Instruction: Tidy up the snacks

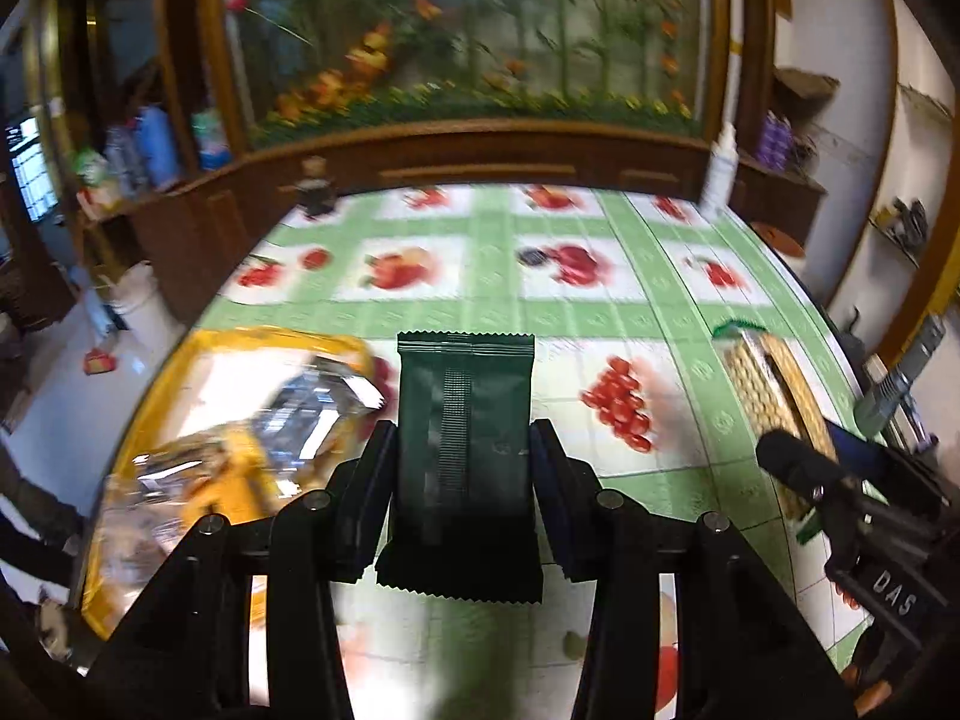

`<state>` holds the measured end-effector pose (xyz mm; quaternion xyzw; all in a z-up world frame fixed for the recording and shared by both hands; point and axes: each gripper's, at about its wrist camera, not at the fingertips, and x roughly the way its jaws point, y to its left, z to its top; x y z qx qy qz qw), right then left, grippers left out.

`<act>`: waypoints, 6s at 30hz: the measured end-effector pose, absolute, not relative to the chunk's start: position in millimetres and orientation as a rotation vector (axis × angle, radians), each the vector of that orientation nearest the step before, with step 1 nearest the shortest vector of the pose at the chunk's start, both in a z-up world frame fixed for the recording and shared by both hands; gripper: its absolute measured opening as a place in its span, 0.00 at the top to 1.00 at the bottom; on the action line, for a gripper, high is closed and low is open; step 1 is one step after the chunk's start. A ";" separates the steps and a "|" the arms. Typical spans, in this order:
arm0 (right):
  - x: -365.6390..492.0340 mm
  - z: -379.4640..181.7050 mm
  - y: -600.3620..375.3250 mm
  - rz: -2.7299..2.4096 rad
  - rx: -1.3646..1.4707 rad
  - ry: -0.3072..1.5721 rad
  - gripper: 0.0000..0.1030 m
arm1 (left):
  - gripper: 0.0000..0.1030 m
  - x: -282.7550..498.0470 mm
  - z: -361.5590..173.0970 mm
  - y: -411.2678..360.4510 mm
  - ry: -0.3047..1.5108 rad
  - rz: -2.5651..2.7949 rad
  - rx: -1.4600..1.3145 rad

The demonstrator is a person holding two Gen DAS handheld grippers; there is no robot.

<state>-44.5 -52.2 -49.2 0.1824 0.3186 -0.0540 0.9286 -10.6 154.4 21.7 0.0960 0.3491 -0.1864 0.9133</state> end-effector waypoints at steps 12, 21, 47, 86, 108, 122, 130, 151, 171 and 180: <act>-53.1 0.9 49.9 0.025 0.243 0.560 0.53 | 0.59 -26.5 46.4 225.3 0.590 -0.215 0.115; -52.3 11.5 102.5 0.085 0.164 0.536 0.53 | 0.59 -28.6 47.3 258.8 0.589 -0.172 0.070; -35.9 17.7 131.7 0.147 0.103 0.532 0.53 | 0.59 -32.1 54.8 289.2 0.572 -0.125 0.044; 12.7 9.4 170.4 0.259 0.084 0.576 0.62 | 0.59 -12.1 41.5 333.5 0.635 -0.034 0.004; -2.6 -101.9 132.3 0.578 -0.196 0.950 0.38 | 0.59 3.7 5.4 337.9 0.763 -0.052 0.012; -18.2 -143.0 123.3 0.577 -0.290 1.056 0.52 | 0.59 5.4 7.2 334.6 0.771 -0.063 0.010; -13.7 -103.6 114.8 0.470 -0.105 0.902 0.54 | 0.59 3.6 9.3 328.8 0.757 -0.062 0.028; 40.1 -35.9 143.6 0.450 0.204 0.710 0.54 | 0.59 4.4 10.2 338.3 0.736 -0.036 0.028; 49.6 -40.3 154.7 0.451 0.212 0.719 0.54 | 0.59 7.2 5.5 338.6 0.749 -0.039 0.037; 54.0 -43.2 154.1 0.430 0.213 0.728 0.54 | 0.59 7.0 5.6 338.6 0.749 -0.038 0.038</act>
